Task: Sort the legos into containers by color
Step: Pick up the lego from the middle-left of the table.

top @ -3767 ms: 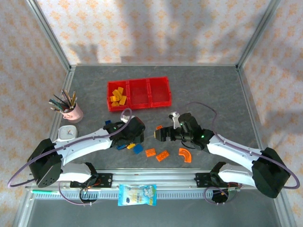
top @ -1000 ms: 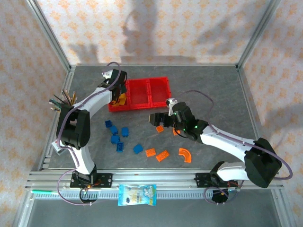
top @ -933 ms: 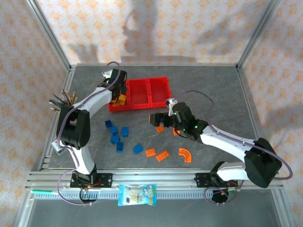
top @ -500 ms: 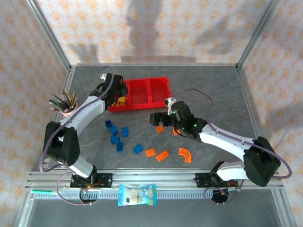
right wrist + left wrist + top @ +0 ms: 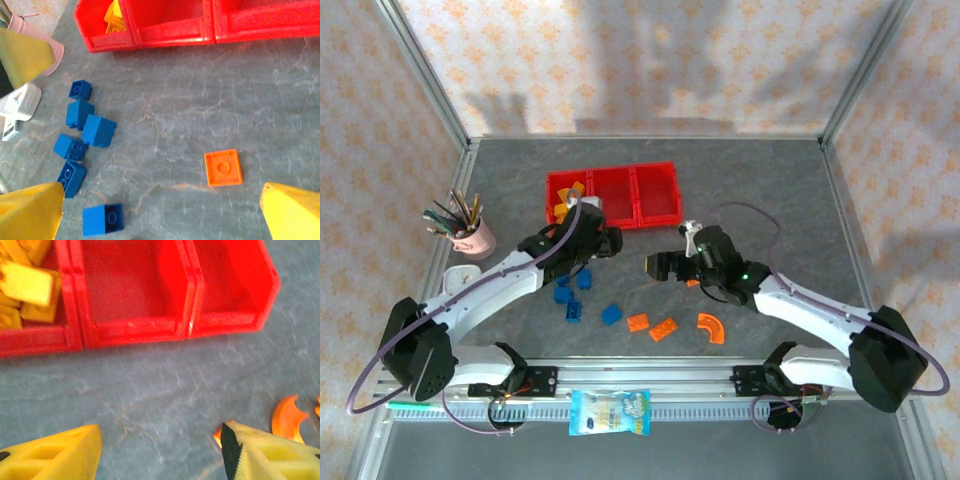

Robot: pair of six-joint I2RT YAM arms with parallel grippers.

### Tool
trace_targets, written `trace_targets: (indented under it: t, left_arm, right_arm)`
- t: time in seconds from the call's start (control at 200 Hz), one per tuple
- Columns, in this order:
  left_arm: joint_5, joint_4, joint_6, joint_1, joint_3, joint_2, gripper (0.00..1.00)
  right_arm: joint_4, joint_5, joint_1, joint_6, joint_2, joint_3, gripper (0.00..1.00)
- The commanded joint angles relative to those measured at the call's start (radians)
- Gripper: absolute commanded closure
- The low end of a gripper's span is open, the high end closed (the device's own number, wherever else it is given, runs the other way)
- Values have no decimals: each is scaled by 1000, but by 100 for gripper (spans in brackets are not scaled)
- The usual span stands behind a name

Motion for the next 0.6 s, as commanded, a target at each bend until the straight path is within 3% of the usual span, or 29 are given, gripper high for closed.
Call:
trace_targets:
  t: [0.0, 0.2, 0.335, 0.45, 0.596]
  left_arm:
    - [38, -9, -32, -59, -58, -18, 34]
    - [17, -39, -83, -180, -101, 34, 31]
    - [-9, -62, -105, -200, -133, 52, 28]
    - [69, -28, -108, -209, -180, 63, 24]
    - [72, -60, -126, -216, -200, 90, 23]
  right_arm:
    - [-15, -34, -3, 25, -64, -69, 0]
    - [32, -62, -3, 82, -150, -189, 0]
    - [44, -57, -3, 95, -163, -221, 0]
    - [41, -50, -3, 92, -157, -222, 0]
    - [48, -45, -3, 92, -154, -225, 0]
